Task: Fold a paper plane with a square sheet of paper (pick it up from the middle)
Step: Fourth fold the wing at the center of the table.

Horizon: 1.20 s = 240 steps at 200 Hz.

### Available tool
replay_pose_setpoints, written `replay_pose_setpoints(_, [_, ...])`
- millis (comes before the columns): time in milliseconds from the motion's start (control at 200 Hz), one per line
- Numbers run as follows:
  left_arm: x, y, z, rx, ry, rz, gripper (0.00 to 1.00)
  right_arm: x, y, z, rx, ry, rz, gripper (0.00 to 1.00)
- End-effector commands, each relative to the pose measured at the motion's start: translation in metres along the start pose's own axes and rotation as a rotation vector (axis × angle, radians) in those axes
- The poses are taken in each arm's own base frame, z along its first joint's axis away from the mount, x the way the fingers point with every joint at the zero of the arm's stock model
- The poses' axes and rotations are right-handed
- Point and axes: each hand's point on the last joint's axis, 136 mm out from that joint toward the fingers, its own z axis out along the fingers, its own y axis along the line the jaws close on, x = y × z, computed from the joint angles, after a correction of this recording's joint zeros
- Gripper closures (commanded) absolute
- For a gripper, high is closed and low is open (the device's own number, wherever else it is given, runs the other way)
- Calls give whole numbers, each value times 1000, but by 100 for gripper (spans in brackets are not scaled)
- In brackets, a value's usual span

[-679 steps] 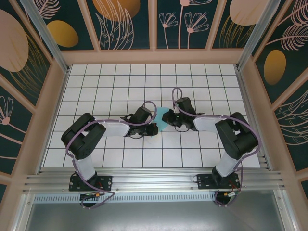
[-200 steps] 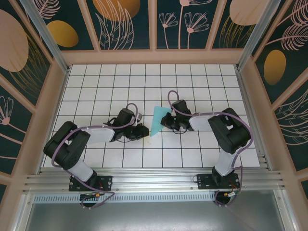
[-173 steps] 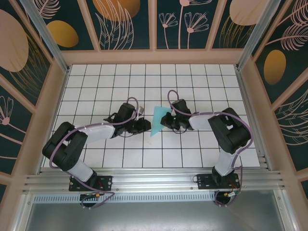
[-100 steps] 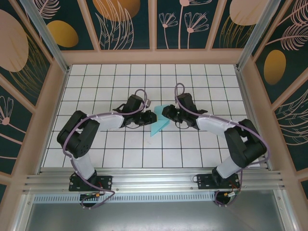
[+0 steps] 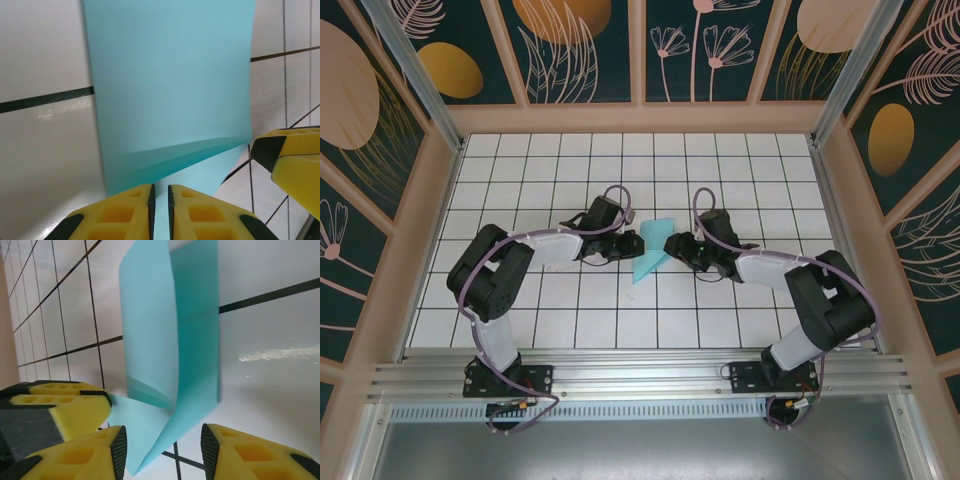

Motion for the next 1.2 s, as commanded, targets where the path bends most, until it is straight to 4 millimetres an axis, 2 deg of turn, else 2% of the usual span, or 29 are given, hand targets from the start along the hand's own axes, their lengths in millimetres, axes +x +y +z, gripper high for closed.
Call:
replay_pose_setpoints(0, [-1,9,2,-37,4,14,81,-4,17,9,-75,21,-20,53])
replay_pose_setpoints(250, [2,13,6,-45,12,15,81,-2,33,22,-152,70,-64,53])
replay_pose_setpoints(385, [3,15,8,-48,15,14,81,2,31,29,-140,95,-93,56])
replay_pose_setpoints(495, [1,14,6,-48,8,17,82,4,23,36,-106,120,-102,63])
replay_pose_setpoints(656, [-4,7,-1,-40,-17,32,79,5,23,42,-86,139,-122,74])
replay_pose_setpoints(841, [-7,1,-16,-38,-62,50,68,4,21,45,-46,130,-102,86])
replay_pose_setpoints(871, [-11,-5,-22,-26,-83,62,67,3,22,45,-42,125,-97,88])
replay_pose_setpoints(881, [-4,3,-20,-40,-70,54,67,2,22,45,-40,122,-94,88])
replay_pose_setpoints(976, [4,9,-27,-77,-94,68,63,-2,22,44,-27,103,-60,90])
replay_pose_setpoints(986, [2,4,-33,-70,-111,80,63,-3,22,44,-27,102,-57,90])
replay_pose_setpoints(1026, [4,3,-38,-85,-127,96,61,3,28,45,-32,111,-60,91])
replay_pose_setpoints(1196, [30,-7,-40,-162,-155,221,59,1,33,42,-12,87,-14,92])
